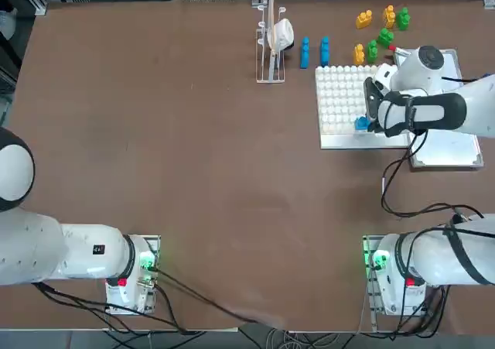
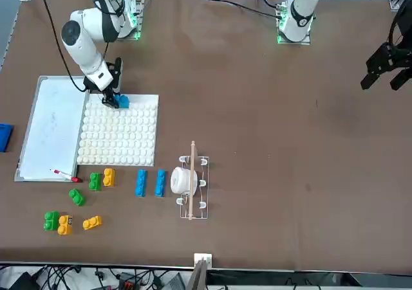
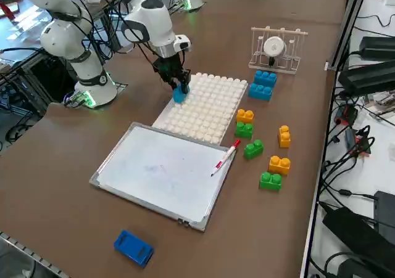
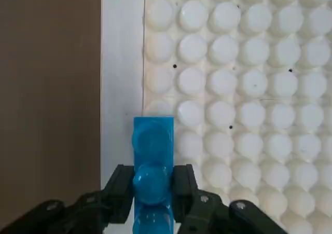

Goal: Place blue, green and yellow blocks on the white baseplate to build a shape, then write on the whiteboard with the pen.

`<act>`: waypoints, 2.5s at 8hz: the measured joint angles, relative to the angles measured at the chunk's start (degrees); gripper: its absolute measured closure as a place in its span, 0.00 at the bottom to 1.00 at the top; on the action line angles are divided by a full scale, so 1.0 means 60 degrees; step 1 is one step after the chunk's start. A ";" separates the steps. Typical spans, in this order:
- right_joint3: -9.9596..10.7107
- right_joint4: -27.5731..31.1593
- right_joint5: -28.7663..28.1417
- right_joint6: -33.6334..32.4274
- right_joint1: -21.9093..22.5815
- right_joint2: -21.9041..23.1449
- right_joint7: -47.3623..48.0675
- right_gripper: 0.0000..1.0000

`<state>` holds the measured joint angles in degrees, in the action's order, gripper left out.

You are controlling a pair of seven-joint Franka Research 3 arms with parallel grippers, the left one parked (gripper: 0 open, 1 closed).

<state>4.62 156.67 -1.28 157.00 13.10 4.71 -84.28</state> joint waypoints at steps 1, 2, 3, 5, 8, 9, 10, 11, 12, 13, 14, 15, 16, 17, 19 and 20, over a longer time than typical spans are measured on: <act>0.0007 0.0000 0.0000 0.0000 -0.0001 0.0000 0.0000 0.59; 0.0030 0.0003 0.0000 0.0000 -0.0006 0.0000 0.0000 0.59; 0.0101 0.0017 0.0000 -0.0001 -0.0013 -0.0002 0.0000 0.59; 0.0348 0.0065 0.0000 -0.0001 -0.0019 -0.0014 -0.0175 0.59; 0.0424 0.0072 0.0000 0.0000 -0.0019 -0.0050 -0.0253 0.59; 0.0427 0.0072 0.0000 0.0006 -0.0019 -0.0070 -0.0253 0.59; 0.0429 0.0072 0.0000 0.0009 -0.0019 -0.0072 -0.0254 0.59; 0.0429 0.0071 0.0000 0.0011 -0.0017 -0.0071 -0.0255 0.59; 0.0429 0.0062 0.0000 0.0016 0.0011 -0.0071 -0.0258 0.59; 0.0427 0.0050 0.0000 0.0017 0.0104 -0.0071 -0.0258 0.59; 0.0421 0.0039 0.0000 0.0017 0.0193 -0.0065 -0.0257 0.59; 0.0431 0.0037 0.0000 0.0012 0.0215 -0.0043 -0.0258 0.59; 0.0438 0.0037 0.0000 0.0012 0.0228 -0.0036 -0.0258 0.59; 0.0444 0.0037 0.0000 0.0012 0.0232 -0.0036 -0.0258 0.59; 0.0450 0.0037 0.0000 0.0012 0.0237 -0.0036 -0.0259 0.59; 0.0452 0.0037 0.0000 0.0012 0.0237 -0.0039 -0.0259 0.59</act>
<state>7.33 156.89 -1.28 157.08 14.53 4.48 -85.83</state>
